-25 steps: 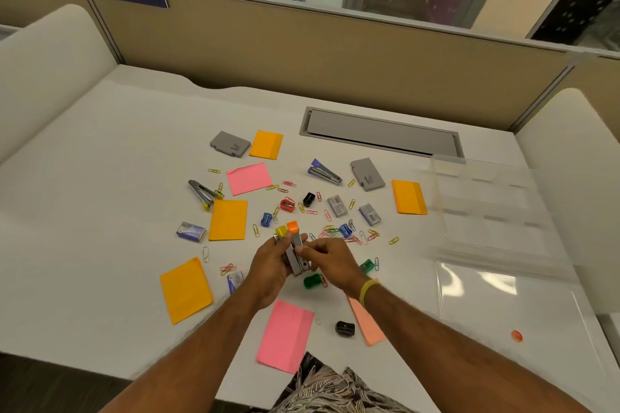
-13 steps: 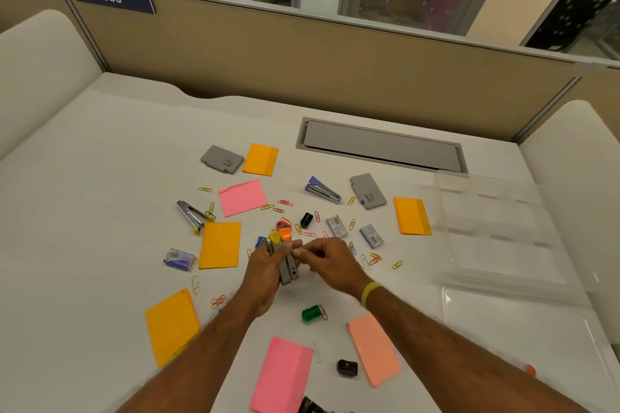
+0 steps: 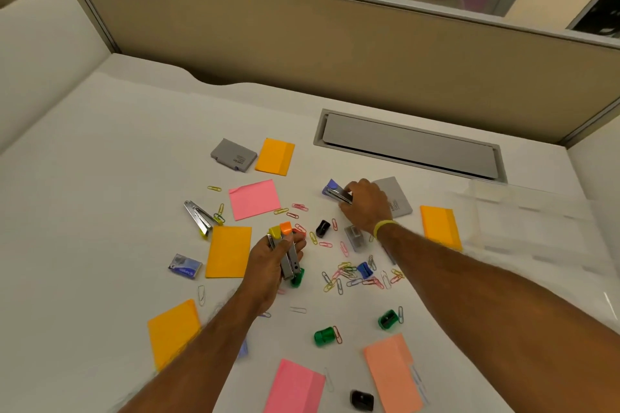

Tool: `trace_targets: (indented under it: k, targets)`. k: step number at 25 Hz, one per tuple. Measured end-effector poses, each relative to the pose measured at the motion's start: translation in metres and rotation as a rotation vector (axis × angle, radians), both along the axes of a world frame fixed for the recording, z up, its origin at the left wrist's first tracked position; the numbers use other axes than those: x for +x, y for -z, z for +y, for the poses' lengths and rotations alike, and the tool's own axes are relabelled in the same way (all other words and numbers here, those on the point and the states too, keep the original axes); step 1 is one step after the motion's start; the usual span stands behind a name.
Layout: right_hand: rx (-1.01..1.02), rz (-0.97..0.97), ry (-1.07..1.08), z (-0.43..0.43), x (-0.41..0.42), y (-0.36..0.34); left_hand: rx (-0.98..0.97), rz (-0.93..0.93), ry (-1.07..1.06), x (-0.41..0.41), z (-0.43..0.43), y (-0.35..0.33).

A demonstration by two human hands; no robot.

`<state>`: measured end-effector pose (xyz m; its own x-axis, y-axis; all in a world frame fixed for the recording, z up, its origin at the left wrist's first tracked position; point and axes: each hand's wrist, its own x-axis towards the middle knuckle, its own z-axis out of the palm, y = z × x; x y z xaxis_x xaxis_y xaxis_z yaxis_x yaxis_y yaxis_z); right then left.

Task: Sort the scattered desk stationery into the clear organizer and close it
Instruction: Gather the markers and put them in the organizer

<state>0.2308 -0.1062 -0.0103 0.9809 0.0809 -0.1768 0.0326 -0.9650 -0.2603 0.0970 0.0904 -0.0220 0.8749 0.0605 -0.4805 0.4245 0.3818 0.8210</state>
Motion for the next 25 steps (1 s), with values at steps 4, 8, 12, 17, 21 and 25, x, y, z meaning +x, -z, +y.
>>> trace_targets:
  k: [4,8,12,17,21,25]
  targets:
    - [0.076,0.015,0.013,0.0,0.003,0.006,0.014,0.008,-0.001,0.004,0.001,0.002]
    - [0.326,-0.073,0.137,0.008,-0.011,-0.009,-0.004,-0.003,-0.045,0.006,-0.001,-0.002]
    - [0.6,-0.049,0.109,0.039,-0.058,-0.028,-0.078,0.0,-0.132,0.005,-0.005,-0.014]
    - [0.61,-0.062,0.01,0.076,-0.113,-0.035,-0.1,-0.023,-0.205,-0.014,0.001,-0.023]
    - [0.523,-0.091,-0.075,0.093,-0.134,-0.037,-0.1,-0.015,-0.26,-0.037,0.015,-0.027]
    - [0.454,-0.096,-0.207,0.115,-0.156,-0.033,-0.006,-0.033,-0.263,-0.059,0.034,-0.024]
